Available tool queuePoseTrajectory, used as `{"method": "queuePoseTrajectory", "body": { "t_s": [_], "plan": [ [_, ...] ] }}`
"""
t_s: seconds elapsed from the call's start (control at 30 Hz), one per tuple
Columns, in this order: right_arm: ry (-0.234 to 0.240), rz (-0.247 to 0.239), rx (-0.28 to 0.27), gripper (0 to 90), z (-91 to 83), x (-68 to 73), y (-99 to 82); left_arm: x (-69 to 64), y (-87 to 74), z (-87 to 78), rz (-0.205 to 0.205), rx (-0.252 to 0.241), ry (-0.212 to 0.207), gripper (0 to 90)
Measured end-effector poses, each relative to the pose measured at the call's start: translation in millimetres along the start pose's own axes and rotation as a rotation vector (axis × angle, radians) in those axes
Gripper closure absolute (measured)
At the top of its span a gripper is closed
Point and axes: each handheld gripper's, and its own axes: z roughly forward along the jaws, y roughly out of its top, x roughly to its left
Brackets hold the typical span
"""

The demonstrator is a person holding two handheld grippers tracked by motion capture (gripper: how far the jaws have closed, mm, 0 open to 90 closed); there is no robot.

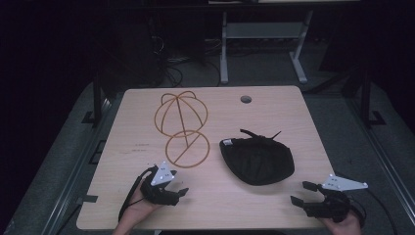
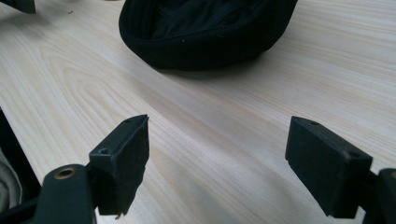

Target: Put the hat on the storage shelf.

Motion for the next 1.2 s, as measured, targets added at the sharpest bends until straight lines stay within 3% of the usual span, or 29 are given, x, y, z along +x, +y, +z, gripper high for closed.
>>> {"method": "queuePoseTrajectory", "body": {
  "t_s": [0.17, 0.33, 0.5, 0.8, 1.2],
  "plan": [
    [0.009, 0.002, -0.004, 21.1, -0.5, 0.2, 0.1, -2.9, 0.3, 3.1, 0.015, 0.028, -0.003, 26.8],
    [0.015, 0.0, 0.004, 21.1, 0.7, -0.2, 0.0, -3.0, 2.5, 4.6, 0.004, 0.024, -0.006, 26.8],
    [0.018, -0.002, -0.002, 21.1, 0.8, 2.1, 0.5, -7.7, 12.2, 5.5, -0.007, 0.007, -0.02, 26.8],
    [0.026, -0.003, -0.004, 21.3, 1.0, 2.7, 0.7, -20.6, 28.0, 12.4, 0.01, 0.012, -0.054, 26.8],
    [0.024, -0.007, -0.004, 21.3, 1.3, 4.1, 0.8, -36.3, 53.7, 21.1, 0.077, 0.007, -0.108, 26.8]
  ]
}}
